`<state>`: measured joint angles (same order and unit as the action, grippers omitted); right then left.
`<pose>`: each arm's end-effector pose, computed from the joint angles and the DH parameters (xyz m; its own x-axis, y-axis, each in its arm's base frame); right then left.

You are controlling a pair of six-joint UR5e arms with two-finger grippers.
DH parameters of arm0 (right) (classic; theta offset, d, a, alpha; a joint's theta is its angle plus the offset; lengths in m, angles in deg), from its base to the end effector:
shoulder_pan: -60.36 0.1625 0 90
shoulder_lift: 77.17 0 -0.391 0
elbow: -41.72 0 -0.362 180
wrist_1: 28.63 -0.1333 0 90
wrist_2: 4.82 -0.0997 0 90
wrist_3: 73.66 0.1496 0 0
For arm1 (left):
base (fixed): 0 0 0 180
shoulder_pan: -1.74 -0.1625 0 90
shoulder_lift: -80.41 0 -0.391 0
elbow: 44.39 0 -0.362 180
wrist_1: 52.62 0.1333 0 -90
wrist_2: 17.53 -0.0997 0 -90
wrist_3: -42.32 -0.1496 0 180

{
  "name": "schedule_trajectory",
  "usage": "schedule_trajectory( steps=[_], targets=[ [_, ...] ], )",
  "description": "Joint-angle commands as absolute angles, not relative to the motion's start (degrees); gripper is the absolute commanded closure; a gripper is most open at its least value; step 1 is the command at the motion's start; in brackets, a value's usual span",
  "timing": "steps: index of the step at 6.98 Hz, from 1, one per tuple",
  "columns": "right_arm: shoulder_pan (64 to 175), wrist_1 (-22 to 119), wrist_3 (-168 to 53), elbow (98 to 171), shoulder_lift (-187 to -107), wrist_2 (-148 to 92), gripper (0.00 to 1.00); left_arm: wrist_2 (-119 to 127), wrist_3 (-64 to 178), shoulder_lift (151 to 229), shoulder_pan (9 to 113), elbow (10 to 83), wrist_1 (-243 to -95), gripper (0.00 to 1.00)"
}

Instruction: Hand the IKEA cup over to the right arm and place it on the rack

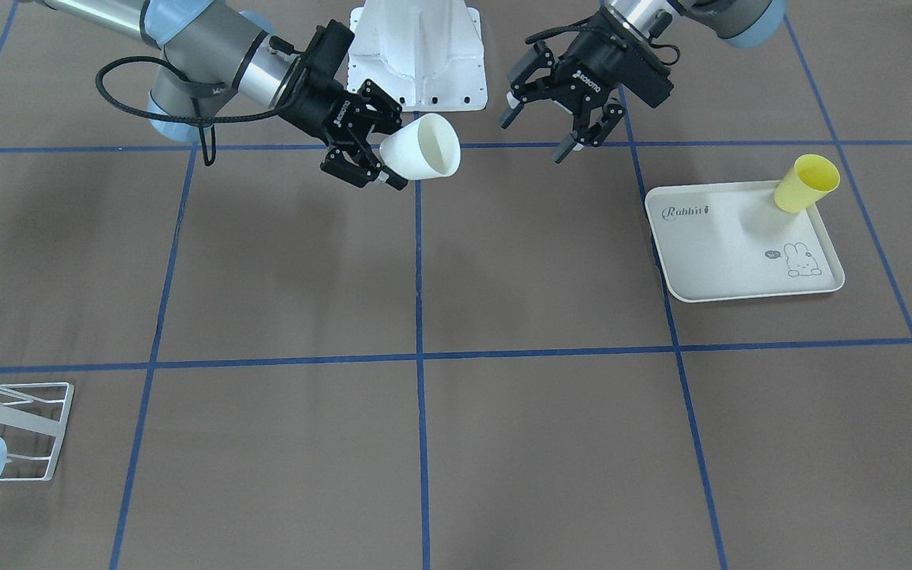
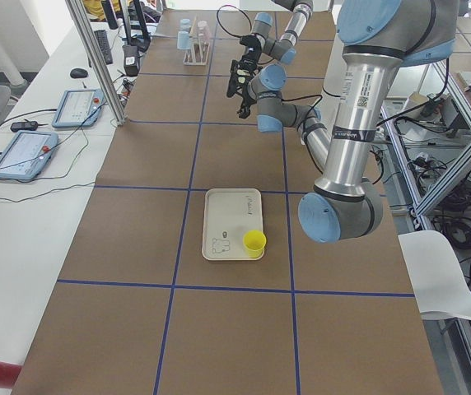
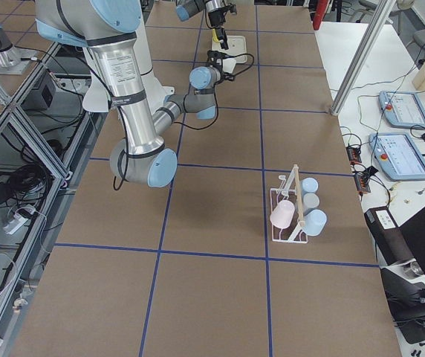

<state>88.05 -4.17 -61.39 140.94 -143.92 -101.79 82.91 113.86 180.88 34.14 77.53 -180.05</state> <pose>-0.4715 -0.3775 0.2080 0.3205 -0.9272 0.1939 -0.1960 0.1354 0.9712 0.3660 -0.3580 0.2308 0.2607 0.2034 -0.9438 0.3097 0.9083 0.2813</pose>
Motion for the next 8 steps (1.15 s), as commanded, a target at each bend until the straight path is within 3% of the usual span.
schedule_trajectory(
  steps=[1,5,8],
  targets=[
    [93.6,8.1,-65.5,143.3,-144.3,-102.3,0.9,83.1,99.5,171.1,38.8,83.1,-173.7,0.0],
    [104.3,50.5,-92.3,161.9,-145.0,-101.6,0.89,96.0,64.6,159.3,59.4,81.9,-174.6,0.0],
    [116.4,62.9,-123.0,166.3,-150.5,-99.2,0.86,98.7,62.0,157.0,62.9,80.9,-176.4,0.0]
  ],
)
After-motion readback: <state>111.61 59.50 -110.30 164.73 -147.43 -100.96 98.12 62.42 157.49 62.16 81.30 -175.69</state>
